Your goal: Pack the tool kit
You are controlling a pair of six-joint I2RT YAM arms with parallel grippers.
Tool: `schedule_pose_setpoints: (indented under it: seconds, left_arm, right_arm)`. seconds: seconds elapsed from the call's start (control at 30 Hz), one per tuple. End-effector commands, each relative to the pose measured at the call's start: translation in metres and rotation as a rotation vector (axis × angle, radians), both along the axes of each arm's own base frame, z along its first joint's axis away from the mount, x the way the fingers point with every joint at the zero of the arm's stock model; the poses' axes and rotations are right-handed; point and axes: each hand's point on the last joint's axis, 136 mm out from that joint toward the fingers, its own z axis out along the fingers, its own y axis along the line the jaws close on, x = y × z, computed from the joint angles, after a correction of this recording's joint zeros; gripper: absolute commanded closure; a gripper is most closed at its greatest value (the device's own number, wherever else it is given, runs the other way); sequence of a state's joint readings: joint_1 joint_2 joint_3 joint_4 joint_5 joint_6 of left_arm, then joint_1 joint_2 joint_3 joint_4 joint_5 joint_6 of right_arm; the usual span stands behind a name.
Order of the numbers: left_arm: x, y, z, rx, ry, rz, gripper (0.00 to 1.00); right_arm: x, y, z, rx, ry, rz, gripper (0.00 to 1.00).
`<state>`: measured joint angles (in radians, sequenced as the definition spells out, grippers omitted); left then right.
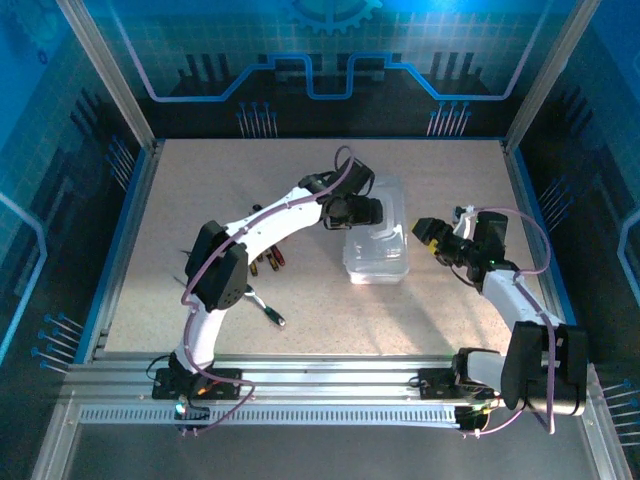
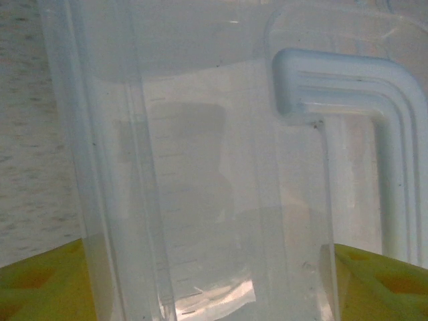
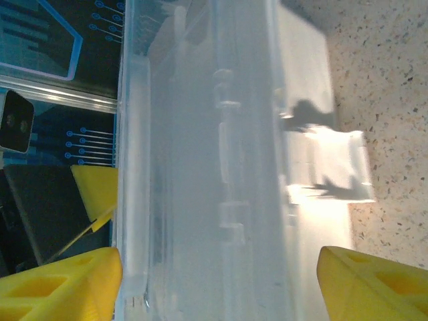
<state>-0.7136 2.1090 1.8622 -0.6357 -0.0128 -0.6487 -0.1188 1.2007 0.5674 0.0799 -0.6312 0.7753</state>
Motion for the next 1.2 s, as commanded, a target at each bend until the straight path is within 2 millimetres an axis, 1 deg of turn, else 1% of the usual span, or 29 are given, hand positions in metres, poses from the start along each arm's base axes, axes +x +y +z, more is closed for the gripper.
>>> schedule_pose_setpoints:
  seconds: [0.0, 0.1, 0.2, 0.3, 0.43, 0.5, 0.6, 0.63, 0.73, 0.8, 0.93, 1.07, 1.17]
  left_arm:
    - [-0.024, -0.041, -0.021, -0.143, 0.145, -0.041, 0.31]
    - [-0.023, -0.050, -0.009, -0.212, 0.124, -0.054, 0.32]
    - [-0.023, -0.051, -0.001, -0.250, 0.097, -0.060, 0.31]
    - [-0.023, -0.051, 0.002, -0.301, 0.081, -0.069, 0.32]
    - [-0.026, -0.055, 0.007, -0.393, 0.052, -0.087, 0.30]
    - [-0.029, -0.056, 0.010, -0.424, 0.034, -0.104, 0.24]
    - [-0.036, -0.054, 0.024, -0.461, -0.015, -0.145, 0.01]
    - [-0.038, -0.052, 0.030, -0.465, -0.036, -0.157, 0.01]
    - [-0.044, -0.043, 0.043, -0.434, -0.072, -0.190, 0.01]
    - [-0.046, -0.035, 0.046, -0.413, -0.078, -0.190, 0.01]
    - [-0.052, -0.016, 0.042, -0.390, -0.079, -0.196, 0.01]
    - [-0.066, 0.001, 0.044, -0.414, -0.112, -0.224, 0.01]
    - [-0.077, 0.016, 0.039, -0.414, -0.136, -0.212, 0.01]
  right_arm:
    - [0.002, 0.000, 0.014, -0.028, -0.034, 0.017, 0.22]
    - [0.003, 0.001, 0.019, -0.032, -0.042, 0.028, 0.21]
    - [0.002, -0.004, 0.024, -0.065, -0.042, 0.020, 0.20]
    - [0.002, -0.009, 0.029, -0.088, -0.047, 0.003, 0.18]
    - [0.002, -0.001, 0.044, -0.044, -0.077, 0.041, 0.19]
    - [0.001, 0.002, 0.052, -0.043, -0.098, 0.052, 0.19]
    - [-0.001, 0.004, 0.065, -0.057, -0.123, 0.064, 0.19]
    - [-0.001, 0.005, 0.067, -0.065, -0.126, 0.069, 0.19]
    - [0.000, 0.006, 0.066, -0.065, -0.123, 0.077, 0.19]
    - [0.002, 0.009, 0.067, -0.051, -0.125, 0.090, 0.19]
    - [0.005, 0.019, 0.076, -0.061, -0.143, 0.116, 0.19]
    - [0.006, 0.034, 0.082, -0.087, -0.154, 0.158, 0.20]
    - [0.006, 0.044, 0.086, -0.140, -0.162, 0.178, 0.20]
